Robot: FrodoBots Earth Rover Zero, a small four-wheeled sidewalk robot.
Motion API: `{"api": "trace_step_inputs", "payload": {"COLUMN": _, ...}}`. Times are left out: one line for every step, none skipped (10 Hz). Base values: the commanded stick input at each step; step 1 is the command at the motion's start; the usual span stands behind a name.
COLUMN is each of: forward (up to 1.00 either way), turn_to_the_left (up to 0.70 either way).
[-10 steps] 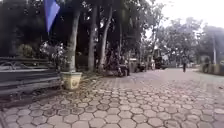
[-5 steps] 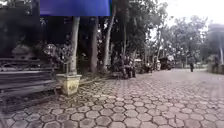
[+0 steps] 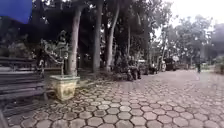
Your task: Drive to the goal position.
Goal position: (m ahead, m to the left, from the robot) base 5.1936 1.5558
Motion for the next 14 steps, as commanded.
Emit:
{"api": "trace_step_inputs", "payload": {"forward": 0.69, "turn_to_the_left": 0.0}}
{"api": "trace_step_inputs", "payload": {"forward": 0.69, "turn_to_the_left": 0.0}}
{"api": "trace_step_inputs", "payload": {"forward": 0.69, "turn_to_the_left": 0.0}}
{"api": "trace_step_inputs", "payload": {"forward": 0.69, "turn_to_the_left": 0.0}}
{"api": "trace_step_inputs", "payload": {"forward": 0.69, "turn_to_the_left": 0.0}}
{"api": "trace_step_inputs", "payload": {"forward": 0.62, "turn_to_the_left": 0.0}}
{"api": "trace_step_inputs", "payload": {"forward": 0.44, "turn_to_the_left": 0.0}}
{"api": "trace_step_inputs", "payload": {"forward": 0.45, "turn_to_the_left": 0.0}}
{"api": "trace_step_inputs", "payload": {"forward": 0.24, "turn_to_the_left": 0.0}}
{"api": "trace_step_inputs", "payload": {"forward": 0.09, "turn_to_the_left": 0.0}}
{"api": "trace_step_inputs", "payload": {"forward": 0.0, "turn_to_the_left": 0.0}}
{"api": "trace_step_inputs", "payload": {"forward": 0.0, "turn_to_the_left": 0.0}}
{"api": "trace_step_inputs", "payload": {"forward": 0.0, "turn_to_the_left": -0.28}}
{"api": "trace_step_inputs", "payload": {"forward": 0.0, "turn_to_the_left": -0.45}}
